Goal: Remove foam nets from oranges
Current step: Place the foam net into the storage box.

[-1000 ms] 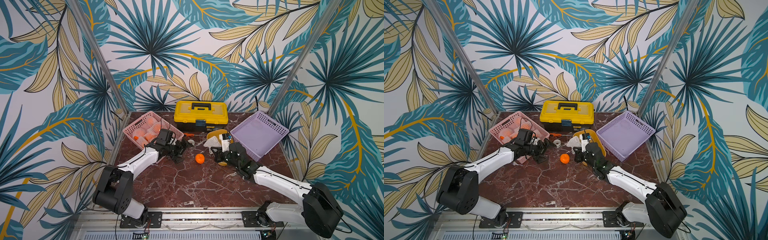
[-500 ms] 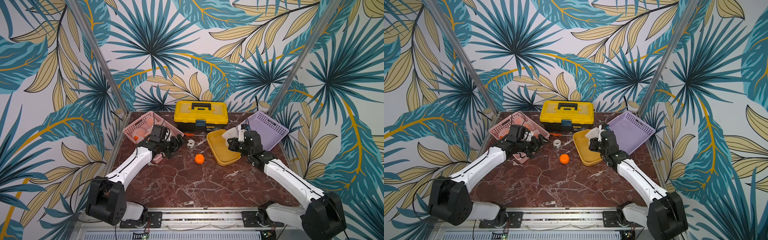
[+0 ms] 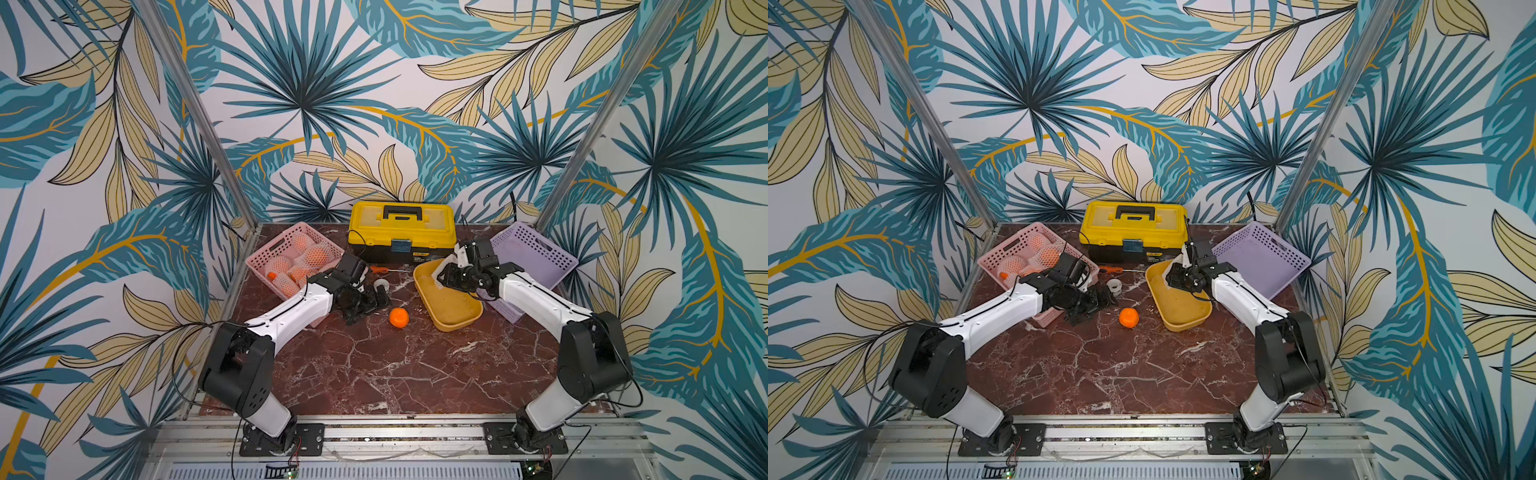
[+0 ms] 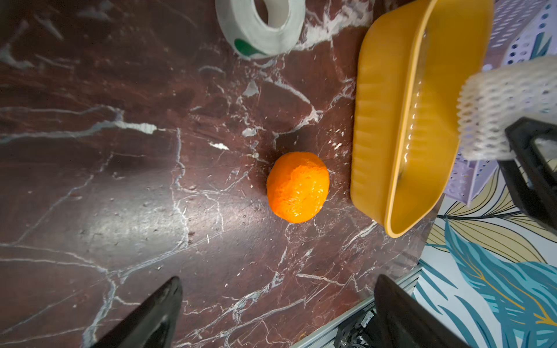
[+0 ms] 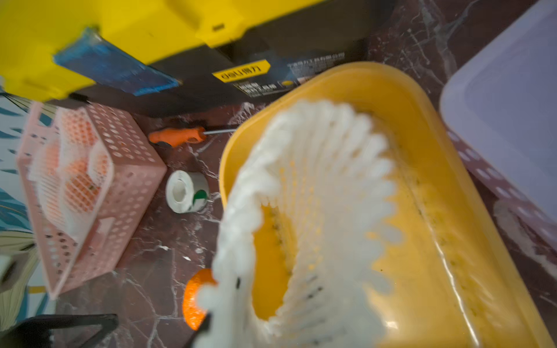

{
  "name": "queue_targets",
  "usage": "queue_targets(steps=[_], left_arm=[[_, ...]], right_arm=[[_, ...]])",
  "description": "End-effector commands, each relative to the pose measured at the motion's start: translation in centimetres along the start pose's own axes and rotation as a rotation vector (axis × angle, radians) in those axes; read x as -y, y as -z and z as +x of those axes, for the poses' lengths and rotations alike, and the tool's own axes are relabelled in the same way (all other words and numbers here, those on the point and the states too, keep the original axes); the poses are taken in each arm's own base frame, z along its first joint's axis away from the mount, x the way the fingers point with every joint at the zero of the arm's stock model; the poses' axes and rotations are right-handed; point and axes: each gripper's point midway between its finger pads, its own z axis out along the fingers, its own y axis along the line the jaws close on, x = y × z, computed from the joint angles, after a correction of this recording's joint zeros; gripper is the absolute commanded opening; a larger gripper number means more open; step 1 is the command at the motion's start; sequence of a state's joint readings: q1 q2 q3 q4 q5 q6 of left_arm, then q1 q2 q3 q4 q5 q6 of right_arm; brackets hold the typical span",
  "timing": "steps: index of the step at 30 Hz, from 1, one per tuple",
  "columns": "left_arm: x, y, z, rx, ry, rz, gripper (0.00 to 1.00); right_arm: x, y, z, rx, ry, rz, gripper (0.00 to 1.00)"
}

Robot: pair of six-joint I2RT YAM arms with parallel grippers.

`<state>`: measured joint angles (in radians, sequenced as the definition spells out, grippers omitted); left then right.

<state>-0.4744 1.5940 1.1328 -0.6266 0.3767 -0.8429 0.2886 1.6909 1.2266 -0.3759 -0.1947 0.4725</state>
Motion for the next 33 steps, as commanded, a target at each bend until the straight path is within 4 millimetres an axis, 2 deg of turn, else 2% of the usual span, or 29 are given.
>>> queue_targets(steps=[1,5,11,15,19,24,26,30,33], left_arm=[[1.0,0.7,-0.7,0.038,-0.036,-0.005,0.99],[0.7,1.2,-0.7,0.056,-0.049,-0.025,1.0],[0.4,1.4,-1.0,0.069,-0.057,-0.05,1.0],[0.8,1.5,-1.0,0.068,-0.055,-0.038,0.99],[1.3,1.5,-1.0,0.061,-0.06,-0.023,0.99],[3.9,1.9,-1.3,0.042,-0.067,0.063,0.99],[4.6,2.3,-1.7,0.058,-0.078,0.076,1.0],[4.8,2.9,-2.1,0.086,-0.089,0.073,1.0],[5.1,4.0,-2.6,0.125,-0.102,0.074,0.99]], right_arm=[[1.1,-1.0,0.6,-0.057,-0.013,0.046,0.52],[1.8,-1.1,0.2,-0.032,-0.019,0.083,0.71],[1.6,-0.1,0.0,0.0,-0.038,0.059,0.85],[-0.1,0.4,0.3,-0.021,-0.061,-0.041,0.86],[-2.9,1.7,-0.6,0.072,-0.059,-0.22,0.84],[-2.2,1.6,1.9,-0.031,-0.072,-0.197,0.78],[-2.7,2.7,1.4,0.027,-0.056,-0.227,0.76],[-4.3,5.6,0.4,0.136,-0.001,-0.293,0.75],[-6.4,6.0,2.1,0.115,0.116,-0.277,0.75]])
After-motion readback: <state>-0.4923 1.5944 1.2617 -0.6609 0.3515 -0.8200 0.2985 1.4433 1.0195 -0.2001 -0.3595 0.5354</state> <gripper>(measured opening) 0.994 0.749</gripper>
